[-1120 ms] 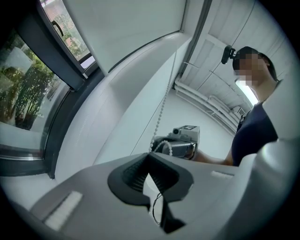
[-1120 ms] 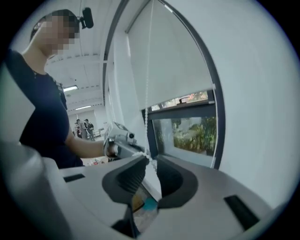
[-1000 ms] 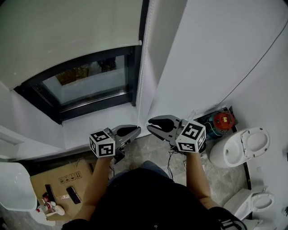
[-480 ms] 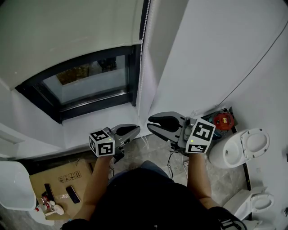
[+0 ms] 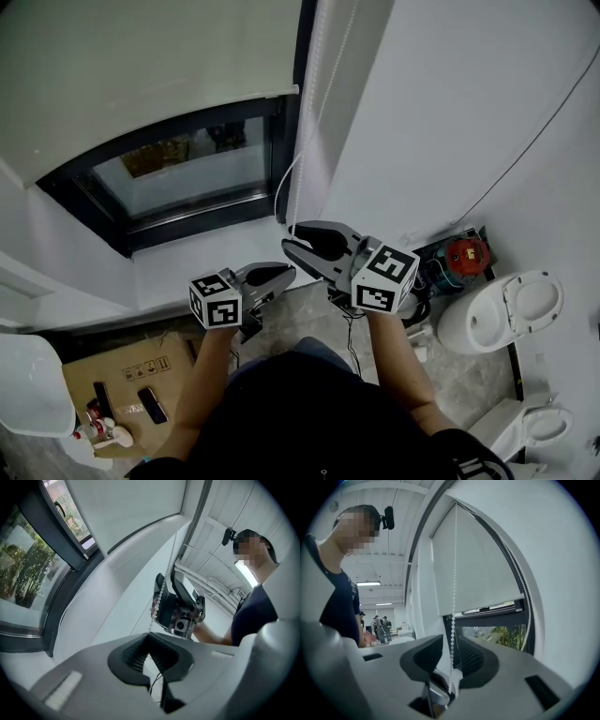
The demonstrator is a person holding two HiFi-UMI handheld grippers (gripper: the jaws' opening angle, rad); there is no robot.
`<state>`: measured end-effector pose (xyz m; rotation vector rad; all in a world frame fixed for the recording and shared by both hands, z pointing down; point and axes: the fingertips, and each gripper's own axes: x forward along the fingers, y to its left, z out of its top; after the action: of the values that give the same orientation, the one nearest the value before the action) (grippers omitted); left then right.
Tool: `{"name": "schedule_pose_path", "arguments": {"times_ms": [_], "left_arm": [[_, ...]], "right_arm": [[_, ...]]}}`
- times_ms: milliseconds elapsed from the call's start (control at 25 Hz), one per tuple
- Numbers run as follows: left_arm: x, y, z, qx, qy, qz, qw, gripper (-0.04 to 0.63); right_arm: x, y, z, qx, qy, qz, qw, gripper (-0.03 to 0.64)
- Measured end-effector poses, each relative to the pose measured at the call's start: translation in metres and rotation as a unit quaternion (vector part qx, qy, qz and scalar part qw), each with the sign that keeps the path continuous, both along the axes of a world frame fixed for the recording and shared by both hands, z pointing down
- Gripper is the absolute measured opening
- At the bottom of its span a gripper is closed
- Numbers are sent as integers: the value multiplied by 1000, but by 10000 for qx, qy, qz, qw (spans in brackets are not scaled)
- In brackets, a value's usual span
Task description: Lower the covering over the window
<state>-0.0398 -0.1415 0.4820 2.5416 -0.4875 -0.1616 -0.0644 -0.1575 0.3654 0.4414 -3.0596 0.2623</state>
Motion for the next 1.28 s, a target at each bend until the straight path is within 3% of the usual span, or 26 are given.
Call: {"name": "schedule_pose_path", "arguments": {"times_ms": [200,360,400,480,640,840,1040,1120,1280], "left_arm": [[-7,2,0,1,48,-57,10000,11],[-3,8,34,-64,-741,40,9972,11],[-2,11,44,-162,-800,46,9967,11],[-2,15,57,-364,-736,32,9966,11],[-4,19,77,-548,-1039,104,9930,11],[-1,23,95,-836,-1167,154,9895,11],[0,27,101,-686,-1520,275,9856,16],[-4,24,92,-570,-1463,222,9873,77],[-19,9,48,-183,-966,-105,9951,111]], "right_arm": [[-7,1,-8,-111,-272,134,9995,14],[-11,6,29,-40,585,94,9982,12],[-11,7,40,-67,731,92,9973,12],[-10,8,53,-238,726,116,9970,12],[-8,4,76,-427,820,176,9956,12],[-2,0,97,-642,949,224,9932,12],[-3,1,106,-788,895,193,9927,12],[-3,1,105,-784,891,168,9928,12],[-1,3,105,-799,868,148,9929,12]]}}
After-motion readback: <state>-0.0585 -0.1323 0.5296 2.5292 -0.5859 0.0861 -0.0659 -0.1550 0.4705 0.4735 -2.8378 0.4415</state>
